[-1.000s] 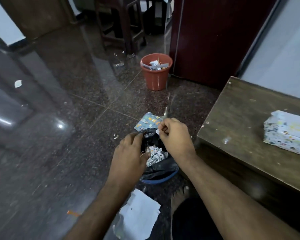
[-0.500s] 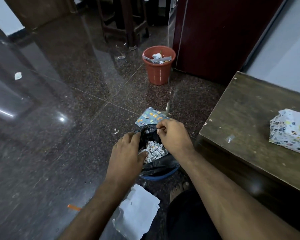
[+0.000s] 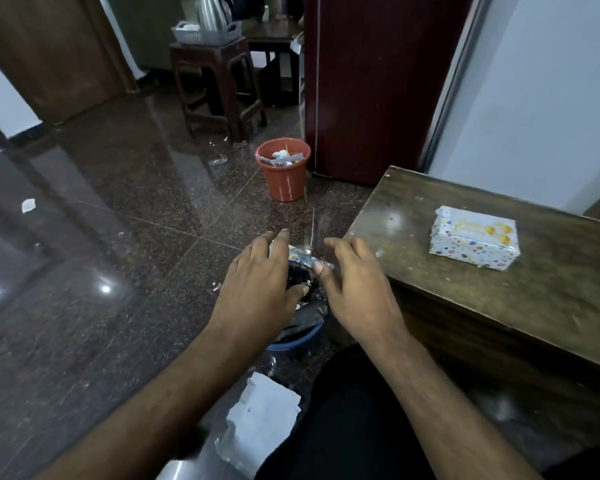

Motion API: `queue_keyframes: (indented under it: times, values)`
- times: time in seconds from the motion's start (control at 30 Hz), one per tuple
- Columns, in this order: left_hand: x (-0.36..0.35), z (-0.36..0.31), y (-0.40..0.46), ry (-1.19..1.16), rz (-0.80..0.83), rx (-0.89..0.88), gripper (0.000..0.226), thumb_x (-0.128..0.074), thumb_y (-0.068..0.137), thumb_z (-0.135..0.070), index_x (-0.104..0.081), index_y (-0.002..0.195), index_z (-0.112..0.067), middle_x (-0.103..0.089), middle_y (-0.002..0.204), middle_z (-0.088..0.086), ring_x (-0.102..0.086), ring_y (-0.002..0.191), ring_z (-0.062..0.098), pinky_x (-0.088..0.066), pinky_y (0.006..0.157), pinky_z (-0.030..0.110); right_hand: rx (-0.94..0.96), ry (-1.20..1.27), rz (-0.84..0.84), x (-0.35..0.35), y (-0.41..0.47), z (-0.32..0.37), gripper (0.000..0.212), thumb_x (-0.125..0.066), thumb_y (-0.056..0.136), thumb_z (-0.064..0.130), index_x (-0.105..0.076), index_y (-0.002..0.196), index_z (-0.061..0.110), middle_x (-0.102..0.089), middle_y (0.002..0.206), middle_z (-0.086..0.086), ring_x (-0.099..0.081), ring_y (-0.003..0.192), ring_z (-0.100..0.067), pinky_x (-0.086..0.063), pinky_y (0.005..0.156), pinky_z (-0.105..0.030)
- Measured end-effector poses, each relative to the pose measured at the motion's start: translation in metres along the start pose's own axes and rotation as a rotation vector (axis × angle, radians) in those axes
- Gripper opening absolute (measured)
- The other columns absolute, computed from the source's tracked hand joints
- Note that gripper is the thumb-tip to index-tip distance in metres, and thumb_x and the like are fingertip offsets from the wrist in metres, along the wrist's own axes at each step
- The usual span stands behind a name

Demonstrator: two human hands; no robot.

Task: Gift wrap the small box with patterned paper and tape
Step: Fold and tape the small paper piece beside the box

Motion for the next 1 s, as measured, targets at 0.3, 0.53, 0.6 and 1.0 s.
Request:
queue_keyframes:
  times: [0.3, 0.53, 0.6, 1.0]
  values:
    - [0.021, -0.123, -0.019, 0.033, -0.050, -0.226, 0.085, -0.064, 0.096, -0.049, -0.020, 0.161, -0.016, -0.030, 0.164, 0.008, -0.032, 0.151, 0.025, -0.022, 0.124, 0.038, -0.057, -0.062, -0.175, 0.111, -0.057, -0.029, 0.052, -0.049, 0.104, 0.047, -0.044, 0.149, 0.021, -0.045, 0.131, -0.001, -0.052, 0.121, -0.019, -0.051, 0.099, -0.038]
    - [0.012, -0.174, -0.019, -0.028, -0.102, -0.237, 0.078, -0.066, 0.095, -0.045, -0.028, 0.157, -0.016, -0.038, 0.158, 0.007, -0.039, 0.146, 0.025, -0.028, 0.123, 0.041, -0.099, -0.074, -0.236, 0.158, -0.076, -0.065, 0.053, -0.052, 0.102, 0.045, -0.049, 0.145, 0.014, -0.047, 0.133, -0.006, -0.052, 0.124, -0.024, -0.049, 0.104, -0.042]
    - [0.006, -0.186, -0.017, -0.053, -0.103, -0.236, 0.078, -0.067, 0.094, -0.044, -0.029, 0.156, -0.016, -0.039, 0.157, 0.007, -0.040, 0.145, 0.026, -0.029, 0.122, 0.041, -0.108, -0.070, -0.253, 0.163, -0.079, -0.074, 0.052, -0.052, 0.102, 0.045, -0.050, 0.144, 0.014, -0.047, 0.133, -0.006, -0.053, 0.123, -0.025, -0.050, 0.102, -0.043]
    - [-0.050, -0.209, 0.028, -0.275, -0.023, -0.172, 0.074, -0.072, 0.094, -0.037, -0.035, 0.153, -0.014, -0.047, 0.143, 0.009, -0.049, 0.132, 0.030, -0.039, 0.112, 0.043, -0.322, -0.035, -0.233, 0.165, -0.088, -0.171, 0.048, -0.054, 0.103, 0.043, -0.050, 0.142, 0.017, -0.046, 0.131, -0.004, -0.055, 0.122, -0.028, -0.049, 0.099, -0.043]
Point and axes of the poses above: each hand's wrist, its own y-axis towards the middle knuckle, its own x-axis out of the back of the hand, z = x × y, the point moved 10 cm from there along y, towards the middle knuckle
